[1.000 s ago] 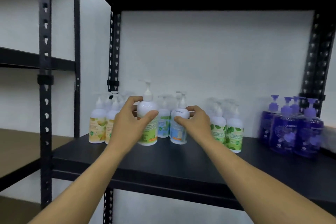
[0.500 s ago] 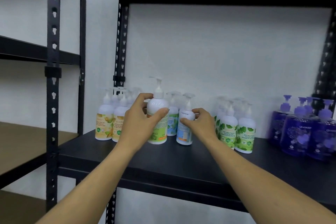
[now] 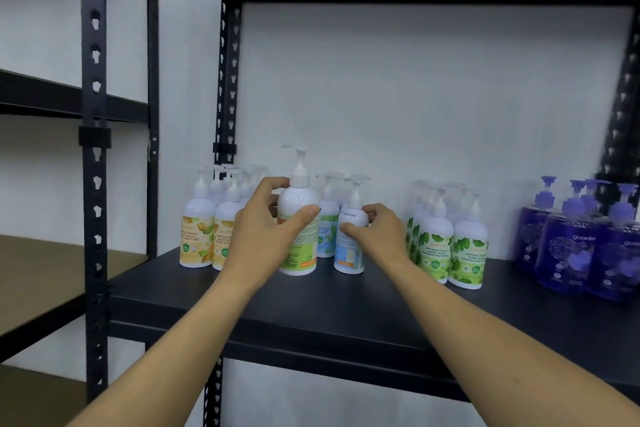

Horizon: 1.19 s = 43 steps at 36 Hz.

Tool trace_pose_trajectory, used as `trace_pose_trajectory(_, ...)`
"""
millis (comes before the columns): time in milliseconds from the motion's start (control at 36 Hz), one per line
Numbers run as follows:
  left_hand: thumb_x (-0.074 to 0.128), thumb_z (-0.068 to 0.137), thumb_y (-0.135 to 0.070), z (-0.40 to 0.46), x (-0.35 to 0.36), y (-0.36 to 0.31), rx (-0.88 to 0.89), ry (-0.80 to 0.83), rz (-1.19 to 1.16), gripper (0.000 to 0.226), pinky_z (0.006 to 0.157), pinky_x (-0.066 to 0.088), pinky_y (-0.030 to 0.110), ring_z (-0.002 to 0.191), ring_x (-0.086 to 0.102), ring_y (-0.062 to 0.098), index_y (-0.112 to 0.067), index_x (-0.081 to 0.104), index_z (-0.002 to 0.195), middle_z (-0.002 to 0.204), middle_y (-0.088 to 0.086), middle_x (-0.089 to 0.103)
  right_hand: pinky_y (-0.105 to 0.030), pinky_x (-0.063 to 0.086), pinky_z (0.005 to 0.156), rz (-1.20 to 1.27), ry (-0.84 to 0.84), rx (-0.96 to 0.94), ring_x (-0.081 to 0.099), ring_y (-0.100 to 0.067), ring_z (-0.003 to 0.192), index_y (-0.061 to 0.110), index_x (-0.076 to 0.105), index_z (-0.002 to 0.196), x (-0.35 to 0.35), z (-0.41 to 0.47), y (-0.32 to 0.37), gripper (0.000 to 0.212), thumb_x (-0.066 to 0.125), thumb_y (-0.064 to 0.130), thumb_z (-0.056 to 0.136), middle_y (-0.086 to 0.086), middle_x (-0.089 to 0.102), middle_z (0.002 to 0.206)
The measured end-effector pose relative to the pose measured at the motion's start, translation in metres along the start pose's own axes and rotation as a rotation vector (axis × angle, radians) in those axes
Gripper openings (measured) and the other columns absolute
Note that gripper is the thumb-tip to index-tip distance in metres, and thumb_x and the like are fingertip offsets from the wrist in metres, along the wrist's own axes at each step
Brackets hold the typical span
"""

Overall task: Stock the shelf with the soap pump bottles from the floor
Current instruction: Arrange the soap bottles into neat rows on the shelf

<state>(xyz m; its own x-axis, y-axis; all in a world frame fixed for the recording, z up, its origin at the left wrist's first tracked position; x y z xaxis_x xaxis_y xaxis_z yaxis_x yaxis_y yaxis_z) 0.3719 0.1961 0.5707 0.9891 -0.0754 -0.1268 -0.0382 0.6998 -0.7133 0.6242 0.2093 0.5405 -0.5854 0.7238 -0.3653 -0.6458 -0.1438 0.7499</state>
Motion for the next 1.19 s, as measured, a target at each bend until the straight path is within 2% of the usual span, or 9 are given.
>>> trace_pose_trajectory(111, 0.078, 0.082, -0.034, 0.001, 0.000, 0.001, 0.001, -0.001, 0.002, 0.042, 0.062, 0.047, 0.007, 0.090, 0.065, 0.005, -0.034, 0.055, 0.117, 0.105, -0.008, 0.069, -0.008, 0.036, 0.057, -0.001, -0.001, -0.002, 0.060, -0.011, 0.086, 0.012, 0.060, 0.121, 0.002, 0.000, 0.001, 0.052, 0.082, 0.027, 0.076, 0.003, 0.062, 0.104)
trace_pose_trajectory(278, 0.078, 0.081, -0.035, 0.002, 0.003, 0.001, 0.000, -0.002, 0.011, 0.041, 0.063, 0.047, 0.008, 0.089, 0.065, 0.005, -0.036, 0.054, 0.115, 0.104, -0.010, 0.069, -0.009, 0.036, 0.056, -0.019, 0.015, -0.006, 0.059, -0.012, 0.087, 0.013, 0.057, 0.122, 0.003, -0.002, 0.001, 0.052, 0.081, 0.027, 0.078, 0.002, 0.062, 0.105)
trace_pose_trajectory(417, 0.078, 0.081, -0.036, 0.001, 0.009, -0.001, -0.006, 0.013, -0.010, 0.041, 0.073, 0.053, 0.023, 0.091, 0.067, 0.009, -0.036, 0.055, 0.115, 0.104, -0.007, 0.070, -0.014, 0.039, 0.060, -0.047, 0.059, -0.021, 0.059, -0.014, 0.090, 0.012, 0.054, 0.126, 0.004, -0.001, 0.001, 0.057, 0.082, 0.029, 0.079, -0.005, 0.065, 0.115)
trace_pose_trajectory(528, 0.078, 0.082, -0.036, 0.000, 0.015, -0.004, -0.003, 0.014, 0.004, 0.040, 0.072, 0.052, 0.022, 0.089, 0.066, 0.003, -0.038, 0.055, 0.114, 0.103, -0.008, 0.070, -0.023, 0.044, 0.077, -0.051, 0.108, -0.028, 0.058, -0.015, 0.097, 0.011, 0.048, 0.137, 0.002, -0.003, 0.001, 0.068, 0.081, 0.028, 0.081, -0.008, 0.063, 0.125)
trace_pose_trajectory(694, 0.079, 0.082, -0.039, -0.001, 0.026, 0.000, -0.011, 0.029, -0.008, 0.040, 0.084, 0.057, 0.039, 0.095, 0.068, 0.012, -0.042, 0.054, 0.114, 0.105, -0.006, 0.070, -0.033, 0.049, 0.095, -0.124, 0.122, -0.082, 0.059, -0.024, 0.118, 0.014, 0.044, 0.143, -0.014, -0.010, 0.004, 0.064, 0.073, 0.027, 0.088, -0.010, 0.057, 0.136)
trace_pose_trajectory(806, 0.077, 0.083, -0.035, -0.004, 0.039, -0.004, -0.014, 0.052, -0.019, 0.036, 0.079, 0.056, 0.032, 0.095, 0.067, 0.012, -0.044, 0.052, 0.108, 0.107, -0.005, 0.069, -0.025, 0.046, 0.087, -0.159, 0.126, -0.120, 0.061, -0.018, 0.112, 0.019, 0.052, 0.138, -0.033, -0.019, 0.003, 0.052, 0.067, 0.027, 0.089, -0.003, 0.059, 0.132)
trace_pose_trajectory(972, 0.077, 0.083, -0.033, -0.009, 0.054, -0.007, -0.025, 0.072, -0.025, 0.038, 0.074, 0.052, 0.024, 0.094, 0.066, 0.011, -0.037, 0.053, 0.113, 0.106, -0.005, 0.069, -0.022, 0.046, 0.082, -0.250, 0.224, -0.114, 0.062, -0.011, 0.101, 0.021, 0.060, 0.127, -0.056, -0.038, -0.010, 0.040, 0.067, 0.032, 0.088, 0.002, 0.063, 0.120)
trace_pose_trajectory(1056, 0.078, 0.083, -0.033, -0.013, 0.063, -0.005, -0.037, 0.085, -0.036, 0.038, 0.072, 0.051, 0.022, 0.095, 0.066, 0.013, -0.037, 0.053, 0.112, 0.107, -0.004, 0.069, -0.024, 0.048, 0.088, -0.299, 0.266, -0.138, 0.061, -0.009, 0.104, 0.020, 0.063, 0.124, -0.065, -0.050, -0.015, 0.037, 0.067, 0.032, 0.089, 0.004, 0.065, 0.115)
trace_pose_trajectory(1194, 0.077, 0.084, -0.031, -0.021, 0.088, -0.006, -0.056, 0.108, -0.035, 0.036, 0.071, 0.052, 0.019, 0.091, 0.066, 0.007, -0.039, 0.053, 0.109, 0.105, -0.008, 0.068, -0.029, 0.053, 0.087, -0.355, 0.257, -0.110, 0.063, -0.005, 0.094, 0.026, 0.066, 0.114, -0.092, -0.063, -0.036, 0.027, 0.064, 0.031, 0.088, 0.011, 0.067, 0.106)
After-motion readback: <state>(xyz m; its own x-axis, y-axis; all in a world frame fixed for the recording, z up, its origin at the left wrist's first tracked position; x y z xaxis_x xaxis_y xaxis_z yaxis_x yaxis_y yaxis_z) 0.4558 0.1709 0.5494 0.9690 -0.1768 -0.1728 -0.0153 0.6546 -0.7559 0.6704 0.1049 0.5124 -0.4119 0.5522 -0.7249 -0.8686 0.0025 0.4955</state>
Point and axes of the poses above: each hand's wrist, its own z-axis towards the middle knuckle, its own x-axis out of the palm, y = z × x, the point moved 9 cm from there along z, towards the middle knuckle
